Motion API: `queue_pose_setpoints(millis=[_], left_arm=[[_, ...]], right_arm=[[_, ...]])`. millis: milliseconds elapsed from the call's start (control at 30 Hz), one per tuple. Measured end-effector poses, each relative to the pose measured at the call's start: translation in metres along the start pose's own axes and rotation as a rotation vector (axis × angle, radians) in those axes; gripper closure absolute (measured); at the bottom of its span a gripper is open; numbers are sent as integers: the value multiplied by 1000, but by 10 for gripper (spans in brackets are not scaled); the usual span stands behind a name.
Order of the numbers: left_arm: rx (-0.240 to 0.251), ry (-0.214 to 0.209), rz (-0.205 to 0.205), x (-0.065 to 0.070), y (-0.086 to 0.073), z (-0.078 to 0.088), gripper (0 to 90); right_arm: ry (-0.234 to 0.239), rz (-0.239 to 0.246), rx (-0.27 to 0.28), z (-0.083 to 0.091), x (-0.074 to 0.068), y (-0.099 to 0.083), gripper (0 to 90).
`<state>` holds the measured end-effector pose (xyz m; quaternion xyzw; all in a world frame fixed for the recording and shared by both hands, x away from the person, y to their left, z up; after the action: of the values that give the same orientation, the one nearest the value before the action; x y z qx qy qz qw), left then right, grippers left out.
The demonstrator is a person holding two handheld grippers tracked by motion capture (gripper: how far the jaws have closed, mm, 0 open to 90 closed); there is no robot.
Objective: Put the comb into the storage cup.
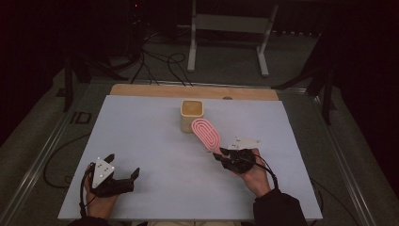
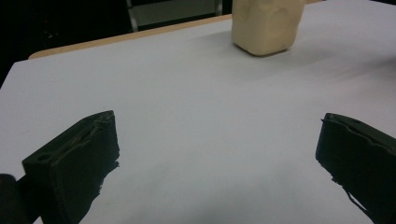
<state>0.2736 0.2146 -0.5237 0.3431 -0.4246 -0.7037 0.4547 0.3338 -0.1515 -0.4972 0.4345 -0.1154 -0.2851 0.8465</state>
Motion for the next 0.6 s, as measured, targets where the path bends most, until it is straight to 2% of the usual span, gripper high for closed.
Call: queue_pose_setpoints(millis=[133,300,600], left_arm=[[-12,-3,-7,1,-1,-1,2],[-12,-13,-19,2,1,-2,2],[-24,-31,-27,8,1,-5,2]], right_arm=[[1,-16,48,6,-1,1,701],[33,-53,87,8,-3,1,700],[24,-35,108,7,-5,2,700]])
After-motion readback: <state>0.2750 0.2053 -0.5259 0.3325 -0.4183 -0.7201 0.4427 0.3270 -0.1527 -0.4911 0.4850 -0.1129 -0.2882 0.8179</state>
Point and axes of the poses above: each handheld gripper's, and its own axes: z roughly backward along the jaws, y roughly out of its top, x roughly to its right, the point moved 5 cm from there along -z, roughly forward along the jaws, and after that the axes turned 6 degrees about y, right-handed, at the moved point
